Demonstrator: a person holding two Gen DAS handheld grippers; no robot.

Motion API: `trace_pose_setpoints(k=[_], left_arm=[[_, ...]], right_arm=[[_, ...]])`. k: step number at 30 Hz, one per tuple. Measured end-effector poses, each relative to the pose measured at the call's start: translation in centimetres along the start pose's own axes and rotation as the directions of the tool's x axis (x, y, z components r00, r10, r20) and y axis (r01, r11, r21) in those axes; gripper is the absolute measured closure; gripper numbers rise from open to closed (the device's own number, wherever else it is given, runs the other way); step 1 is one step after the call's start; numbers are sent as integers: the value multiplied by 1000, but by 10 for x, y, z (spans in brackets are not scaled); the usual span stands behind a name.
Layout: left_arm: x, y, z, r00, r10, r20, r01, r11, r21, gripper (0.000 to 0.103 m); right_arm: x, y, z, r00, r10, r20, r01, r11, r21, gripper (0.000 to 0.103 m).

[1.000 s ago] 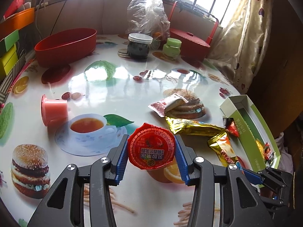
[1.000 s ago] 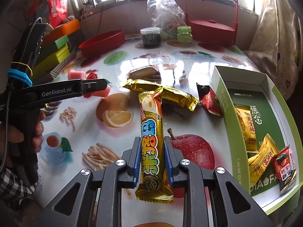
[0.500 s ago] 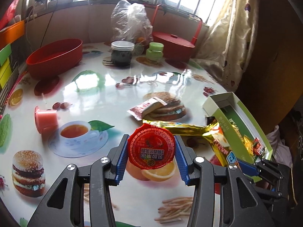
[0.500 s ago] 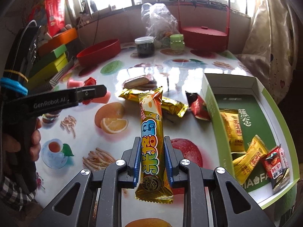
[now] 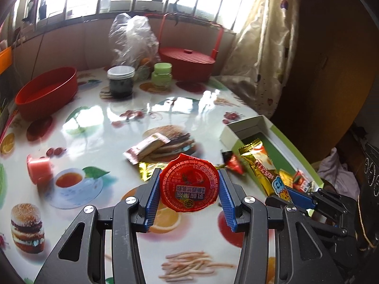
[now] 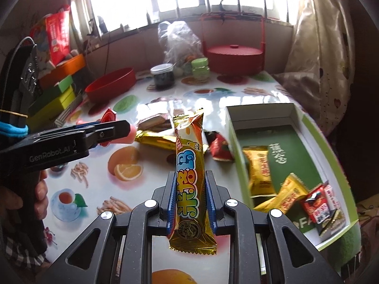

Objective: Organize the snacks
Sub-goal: 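Carry the wafer bar and jelly cup over the green box with both tools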

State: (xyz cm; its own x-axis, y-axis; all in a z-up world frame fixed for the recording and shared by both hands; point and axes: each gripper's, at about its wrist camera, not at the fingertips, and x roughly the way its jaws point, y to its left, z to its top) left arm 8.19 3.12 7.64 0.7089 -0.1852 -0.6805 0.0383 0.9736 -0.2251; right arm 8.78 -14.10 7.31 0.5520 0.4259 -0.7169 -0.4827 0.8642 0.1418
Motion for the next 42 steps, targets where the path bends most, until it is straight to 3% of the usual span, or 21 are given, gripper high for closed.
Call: trace_pose_setpoints(k=[18,32,42], left_arm=[[6,-57,19,994,-107,12,106,990,93,56],[27,-104,23,978,-204,-36,207,967,146,56],[47,-127,17,970,-223,-94,236,958,165,56]], right_arm=[[-27,-47,-1,993,-99,56,94,992,87,82],[-40,-97,-10,981,-190,47,180,970,162,82],[-38,-124,-19,976,-218,15,211,957,197,82]])
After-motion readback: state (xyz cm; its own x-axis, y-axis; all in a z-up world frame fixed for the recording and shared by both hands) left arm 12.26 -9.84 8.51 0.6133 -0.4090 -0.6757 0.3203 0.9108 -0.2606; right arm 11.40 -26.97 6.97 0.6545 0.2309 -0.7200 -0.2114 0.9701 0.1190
